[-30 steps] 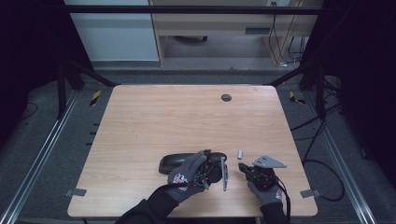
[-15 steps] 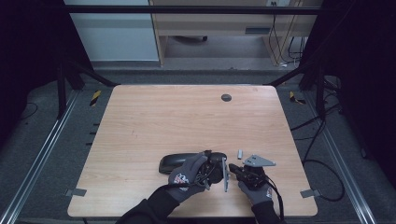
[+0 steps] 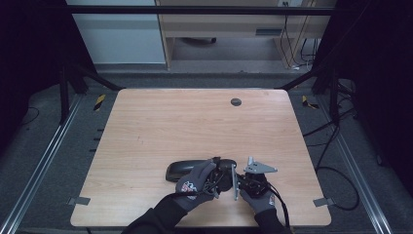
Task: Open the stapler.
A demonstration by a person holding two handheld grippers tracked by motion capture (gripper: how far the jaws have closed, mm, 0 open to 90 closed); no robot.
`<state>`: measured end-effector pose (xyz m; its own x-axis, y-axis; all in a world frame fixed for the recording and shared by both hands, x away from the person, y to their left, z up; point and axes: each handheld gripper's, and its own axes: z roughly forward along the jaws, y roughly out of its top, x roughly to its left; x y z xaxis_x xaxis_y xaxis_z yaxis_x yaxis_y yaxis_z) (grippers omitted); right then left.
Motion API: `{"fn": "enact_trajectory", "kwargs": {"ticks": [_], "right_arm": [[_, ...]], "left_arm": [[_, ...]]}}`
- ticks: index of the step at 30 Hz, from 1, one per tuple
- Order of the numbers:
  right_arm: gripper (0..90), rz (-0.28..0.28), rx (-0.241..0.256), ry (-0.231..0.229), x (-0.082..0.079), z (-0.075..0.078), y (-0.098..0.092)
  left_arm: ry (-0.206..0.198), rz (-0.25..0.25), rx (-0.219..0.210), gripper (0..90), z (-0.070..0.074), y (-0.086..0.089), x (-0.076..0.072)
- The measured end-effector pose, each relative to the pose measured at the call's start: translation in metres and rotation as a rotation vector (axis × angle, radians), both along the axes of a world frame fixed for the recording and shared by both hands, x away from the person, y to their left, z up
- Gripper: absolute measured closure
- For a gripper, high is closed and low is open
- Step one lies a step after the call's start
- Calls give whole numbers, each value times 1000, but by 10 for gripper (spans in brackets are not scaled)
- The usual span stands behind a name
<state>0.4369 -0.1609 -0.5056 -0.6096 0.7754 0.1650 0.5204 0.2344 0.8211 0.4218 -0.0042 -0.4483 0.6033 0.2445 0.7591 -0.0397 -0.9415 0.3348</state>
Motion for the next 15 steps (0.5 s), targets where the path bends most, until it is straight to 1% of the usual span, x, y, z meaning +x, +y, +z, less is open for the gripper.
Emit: {"fn": "enact_trajectory", "kwargs": {"ticks": [3,8,9,10,11,12,15], "right_arm": [[900,7,2,-2,0,0,3],[900,7,4,-2,0,0,3],[900,8,4,-6,0,-1,3],[900,8,4,-6,0,-1,3],[900,5,9,-4,0,-1,3],[900,5,9,-4,0,-1,3],[900,-3,14,0,-1,-1,3]], "left_arm": [[0,1,2,525,0,0,0],[-3,3,-8,526,1,1,0],[-3,4,-20,526,2,2,0],[-3,4,-20,526,2,2,0],[4,7,-33,526,5,4,0],[4,7,-33,526,5,4,0],[13,11,-54,527,11,7,1]]}}
